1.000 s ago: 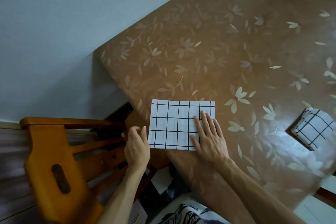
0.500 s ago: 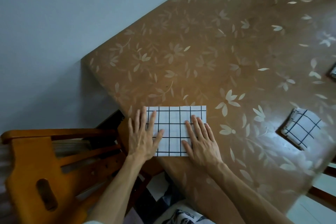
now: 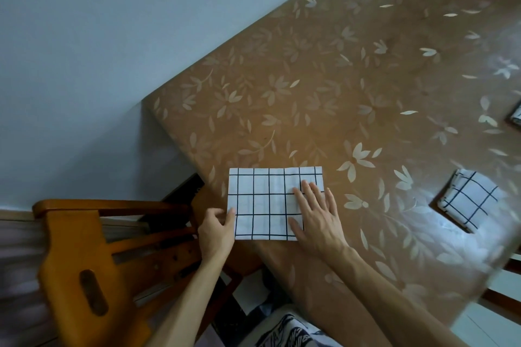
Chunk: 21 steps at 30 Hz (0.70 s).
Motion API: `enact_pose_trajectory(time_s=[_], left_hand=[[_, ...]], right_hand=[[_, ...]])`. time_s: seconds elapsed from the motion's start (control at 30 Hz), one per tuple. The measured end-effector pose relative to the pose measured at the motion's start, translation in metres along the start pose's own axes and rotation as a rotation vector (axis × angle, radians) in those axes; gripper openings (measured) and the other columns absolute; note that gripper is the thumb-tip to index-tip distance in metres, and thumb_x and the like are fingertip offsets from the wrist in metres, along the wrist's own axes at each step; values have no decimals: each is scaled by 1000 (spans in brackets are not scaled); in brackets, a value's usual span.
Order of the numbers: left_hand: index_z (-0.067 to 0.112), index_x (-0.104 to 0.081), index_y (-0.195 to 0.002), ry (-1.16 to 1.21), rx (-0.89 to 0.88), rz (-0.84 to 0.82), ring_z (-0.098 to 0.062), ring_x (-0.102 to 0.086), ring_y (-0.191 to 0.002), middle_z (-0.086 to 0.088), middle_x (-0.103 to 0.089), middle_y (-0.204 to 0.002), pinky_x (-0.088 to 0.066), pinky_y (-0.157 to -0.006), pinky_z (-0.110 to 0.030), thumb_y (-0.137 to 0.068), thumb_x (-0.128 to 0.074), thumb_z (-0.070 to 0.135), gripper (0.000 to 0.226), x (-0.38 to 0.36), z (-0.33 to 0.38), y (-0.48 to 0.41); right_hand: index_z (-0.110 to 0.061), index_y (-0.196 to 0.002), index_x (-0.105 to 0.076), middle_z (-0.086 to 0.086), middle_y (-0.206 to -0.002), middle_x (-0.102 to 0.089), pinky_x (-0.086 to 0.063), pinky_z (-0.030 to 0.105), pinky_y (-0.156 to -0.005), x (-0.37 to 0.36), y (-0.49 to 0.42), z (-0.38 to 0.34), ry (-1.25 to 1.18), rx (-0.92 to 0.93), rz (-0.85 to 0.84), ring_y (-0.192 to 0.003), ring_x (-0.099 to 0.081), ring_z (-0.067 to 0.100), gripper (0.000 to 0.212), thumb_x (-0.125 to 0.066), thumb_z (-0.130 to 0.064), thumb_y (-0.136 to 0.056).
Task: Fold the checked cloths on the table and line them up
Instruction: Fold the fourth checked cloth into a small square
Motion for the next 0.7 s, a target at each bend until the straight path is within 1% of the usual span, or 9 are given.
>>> enact_pose_trajectory(time_s=[0.07,0.17,0.2,0.27,0.33,0.4,0.53,0.6,0.7], left_hand=[[11,-63,-110,41,12,-13,-16,-62,-87,-3,-66,-100,-52,-67,-25,-95,-64,36,29,5,-2,-1],[11,-67,-104,73,87,-10,-17,-66,-84,-4,-69,-96,-61,-69,-35,-93,-67,31,22,6,-11,-1],[11,-67,-104,107,122,-19,-19,-68,-83,-6,-70,-97,-62,-67,-35,-93,-67,30,21,6,-15,2],[10,-65,-107,257,222,-39,-22,-68,-86,-9,-69,-101,-58,-57,-30,-94,-65,27,21,4,-21,9],[8,-62,-111,455,344,-52,-27,-66,-92,-12,-66,-107,-56,-57,-30,-96,-64,23,22,0,-25,20],[8,-59,-117,612,414,-81,-31,-67,-94,-16,-65,-111,-59,-60,-34,-96,-64,21,26,-5,-25,31],[10,-63,-113,750,339,-227,-29,-73,-89,-15,-75,-100,-62,-74,-43,-97,-59,18,18,-5,-7,61],[13,-65,-111,722,233,-346,-27,-75,-84,-10,-77,-96,-62,-77,-44,-100,-54,23,18,-2,0,76],[19,-60,-121,598,71,-451,-26,-74,-85,-5,-75,-102,-60,-76,-43,-106,-41,26,25,3,-7,75]], right_hand=[[-15,-146,-41,12,-155,-36,-3,49,-118,9,1,-3,14,-19,61,-147,-25,30,68,-54,-46,-87],[-15,-138,-51,14,-152,-40,-21,48,-118,24,11,-18,-27,30,176,-141,-37,32,58,-65,-34,-86],[-16,-136,-51,13,-151,-42,-33,47,-113,27,18,-27,-77,79,179,-135,-44,31,54,-65,-32,-86],[-20,-135,-49,6,-145,-46,-55,41,-89,31,34,-49,-192,192,131,-118,-57,25,50,-59,-38,-90],[-25,-137,-44,-2,-139,-46,-55,32,-62,29,47,-71,-214,266,51,-99,-63,19,50,-53,-44,-92],[-28,-136,-40,-4,-133,-43,-52,32,-53,18,49,-83,-187,256,-10,-87,-66,19,47,-52,-42,-93],[-25,-118,-56,-4,-115,-56,-53,27,-51,20,44,-74,-227,89,92,-78,-66,17,49,-73,-45,-75],[-21,-109,-63,0,-111,-61,-54,28,-55,25,43,-62,-307,137,156,-80,-66,20,47,-80,-36,-68],[-19,-104,-66,0,-114,-62,-50,26,-61,34,46,-41,-380,212,215,-84,-65,21,32,-79,-13,-75]])
Point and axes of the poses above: each hand's wrist, its own y-axis away from the middle knuckle, its own x-axis out of the back of the hand, z = x × y, the point moved 5 cm from there along -y, towards the middle knuckle
